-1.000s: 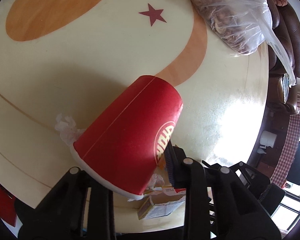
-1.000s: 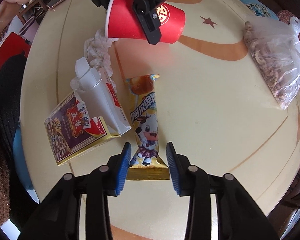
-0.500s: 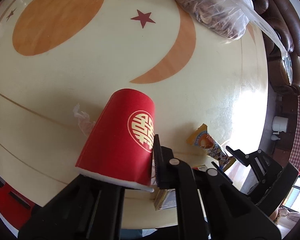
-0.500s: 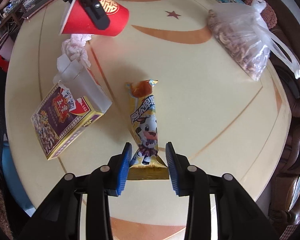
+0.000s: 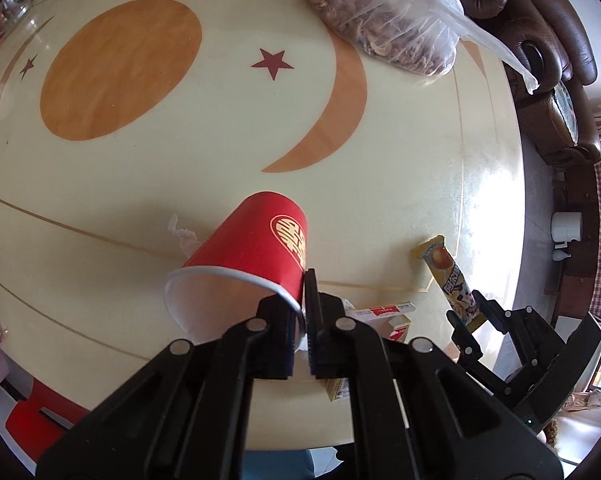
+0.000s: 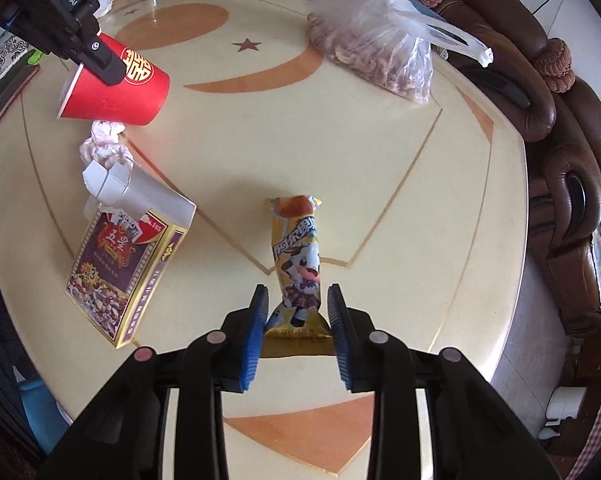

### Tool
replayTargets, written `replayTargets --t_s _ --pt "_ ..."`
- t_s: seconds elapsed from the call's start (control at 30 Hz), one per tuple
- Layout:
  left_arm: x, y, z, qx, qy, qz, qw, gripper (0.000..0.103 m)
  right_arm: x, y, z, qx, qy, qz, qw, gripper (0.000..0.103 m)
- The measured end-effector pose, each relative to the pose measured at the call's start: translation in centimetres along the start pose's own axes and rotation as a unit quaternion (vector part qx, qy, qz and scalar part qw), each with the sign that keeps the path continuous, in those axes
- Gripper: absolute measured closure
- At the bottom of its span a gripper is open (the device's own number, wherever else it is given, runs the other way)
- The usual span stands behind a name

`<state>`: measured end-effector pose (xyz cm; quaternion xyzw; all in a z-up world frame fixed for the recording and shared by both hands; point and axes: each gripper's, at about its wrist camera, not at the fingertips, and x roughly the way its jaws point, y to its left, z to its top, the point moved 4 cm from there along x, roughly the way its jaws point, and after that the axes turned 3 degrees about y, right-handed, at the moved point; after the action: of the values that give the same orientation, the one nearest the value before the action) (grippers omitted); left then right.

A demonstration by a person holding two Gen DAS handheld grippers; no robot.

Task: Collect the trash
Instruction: 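Close left gripper on red cup rim while right gripper closes on ice-cream bar, then lift red cup and ice-cream bar off the table toward the pink bin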

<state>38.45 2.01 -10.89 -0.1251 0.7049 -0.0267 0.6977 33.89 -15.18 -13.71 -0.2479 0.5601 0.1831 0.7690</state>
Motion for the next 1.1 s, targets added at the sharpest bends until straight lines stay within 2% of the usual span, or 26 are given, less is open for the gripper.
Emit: replayTargets --t_s 0.1,0.23,0.4,0.5,0.53,0.57,0.6,0.87,1.0,1.03,1.1 --pt "-1.1 0.0 0.0 0.01 -0.017 0.012 0.9997 0.097 -0.3 0.1 0.0 0.004 0.002 -0.008 1.0 0.074" --pt "-1.4 0.1 -0.2 0.016 -0.012 0.007 0.9998 0.097 -1.0 0.5 -0.7 0.009 0.007 -0.009 1.0 0.074" --pt "-0.9 -0.6 -0.3 0.024 -0.011 0.008 0.9996 0.098 -2.7 0.8 -0.8 0.015 -0.01 -0.019 1.0 0.075" --pt "-1.2 -0.8 -0.5 0.03 -0.016 0.007 0.9994 0.098 -4.0 0.7 -0.9 0.017 -0.021 -0.031 0.999 0.08" --pt "-1.4 -0.8 -0.6 0.031 -0.017 0.007 0.9994 0.098 -4.3 0.6 -0.9 0.02 -0.021 -0.027 0.999 0.082" --pt "-1.6 -0.9 -0.6 0.034 -0.017 0.007 0.9993 0.098 -4.7 0.5 -1.1 0.023 -0.024 -0.027 0.999 0.09" --pt "-1.7 -0.9 -0.7 0.034 -0.018 0.005 0.9992 0.098 -4.9 0.5 -1.2 0.023 -0.024 -0.028 0.999 0.102" --pt "-3.5 -1.8 -1.8 0.059 -0.037 0.006 0.9975 0.098 -6.0 0.3 -1.7 0.034 -0.019 -0.015 0.999 0.102" --pt "-3.8 -2.3 -2.9 0.076 -0.037 0.006 0.9964 0.098 -4.5 0.1 -2.6 0.055 0.017 0.017 0.998 0.1" --pt "-3.9 -2.4 -3.2 0.079 -0.036 0.004 0.9962 0.098 -3.5 0.0 -3.1 0.064 0.035 0.023 0.997 0.096" --pt "-4.2 -2.6 -3.6 0.087 -0.039 0.005 0.9954 0.098 -1.6 0.1 -4.2 0.072 0.065 0.018 0.995 0.095"
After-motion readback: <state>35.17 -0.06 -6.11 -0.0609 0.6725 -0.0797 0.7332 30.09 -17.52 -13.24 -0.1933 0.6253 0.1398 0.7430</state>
